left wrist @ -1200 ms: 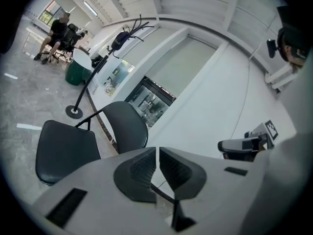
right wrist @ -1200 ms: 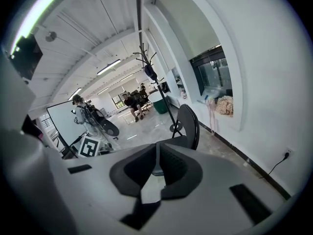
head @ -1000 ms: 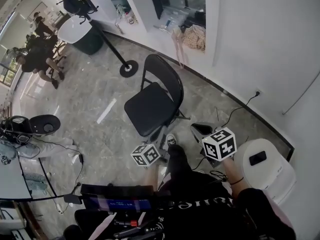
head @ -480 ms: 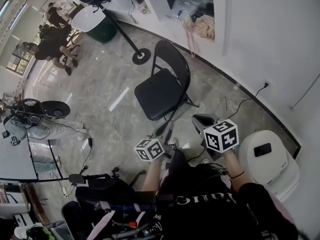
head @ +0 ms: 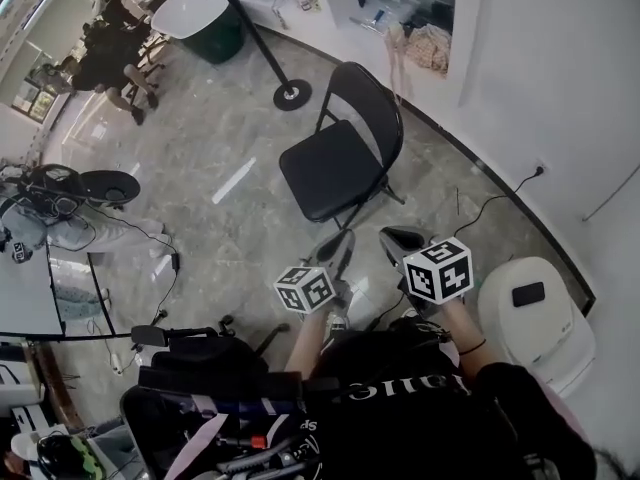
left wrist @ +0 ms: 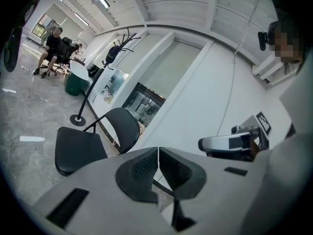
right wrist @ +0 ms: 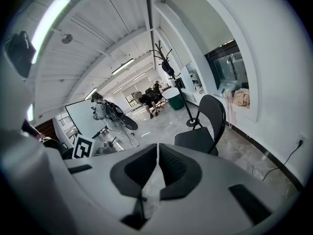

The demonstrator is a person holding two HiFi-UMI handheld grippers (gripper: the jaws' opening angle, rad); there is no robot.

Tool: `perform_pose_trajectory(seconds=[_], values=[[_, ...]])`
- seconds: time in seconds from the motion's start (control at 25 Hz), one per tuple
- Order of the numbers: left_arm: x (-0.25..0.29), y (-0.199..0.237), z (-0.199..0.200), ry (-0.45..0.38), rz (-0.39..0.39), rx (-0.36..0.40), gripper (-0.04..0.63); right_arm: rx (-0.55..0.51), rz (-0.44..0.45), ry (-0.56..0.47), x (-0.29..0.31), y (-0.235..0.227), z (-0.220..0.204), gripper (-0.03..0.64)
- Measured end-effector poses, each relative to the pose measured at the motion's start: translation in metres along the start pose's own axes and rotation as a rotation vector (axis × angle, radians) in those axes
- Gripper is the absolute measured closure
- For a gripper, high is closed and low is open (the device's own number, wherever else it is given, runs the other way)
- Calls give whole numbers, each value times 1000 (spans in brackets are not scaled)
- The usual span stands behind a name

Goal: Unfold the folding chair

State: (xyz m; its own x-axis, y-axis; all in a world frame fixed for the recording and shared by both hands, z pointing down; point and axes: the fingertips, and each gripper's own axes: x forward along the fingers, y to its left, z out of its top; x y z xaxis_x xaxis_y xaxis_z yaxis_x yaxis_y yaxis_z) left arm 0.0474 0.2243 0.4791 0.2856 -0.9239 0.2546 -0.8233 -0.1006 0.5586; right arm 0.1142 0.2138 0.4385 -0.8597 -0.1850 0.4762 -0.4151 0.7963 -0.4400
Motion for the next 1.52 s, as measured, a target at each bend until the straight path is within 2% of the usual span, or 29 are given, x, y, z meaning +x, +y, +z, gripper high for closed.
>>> perform_pose_trajectory(seconds=[0.16,0.48,1.0,1.28,1.52], values=[[-44,23,5,19,-7,39,586,0,-20,-10,29,40,-2,589],[-121,66,12,9,-48,16,584,10,-81,-20,69,110,-21,589],[-214,102,-18,122,-162,38,584,96,-175,-42,104,210,-77,589],[-233,86,-29,106,-183,31,584,52,-202,-35,85,231,-93,589],[-243,69,-30,76,-165,49,585,9,-182,-34,67,236,-94,589]])
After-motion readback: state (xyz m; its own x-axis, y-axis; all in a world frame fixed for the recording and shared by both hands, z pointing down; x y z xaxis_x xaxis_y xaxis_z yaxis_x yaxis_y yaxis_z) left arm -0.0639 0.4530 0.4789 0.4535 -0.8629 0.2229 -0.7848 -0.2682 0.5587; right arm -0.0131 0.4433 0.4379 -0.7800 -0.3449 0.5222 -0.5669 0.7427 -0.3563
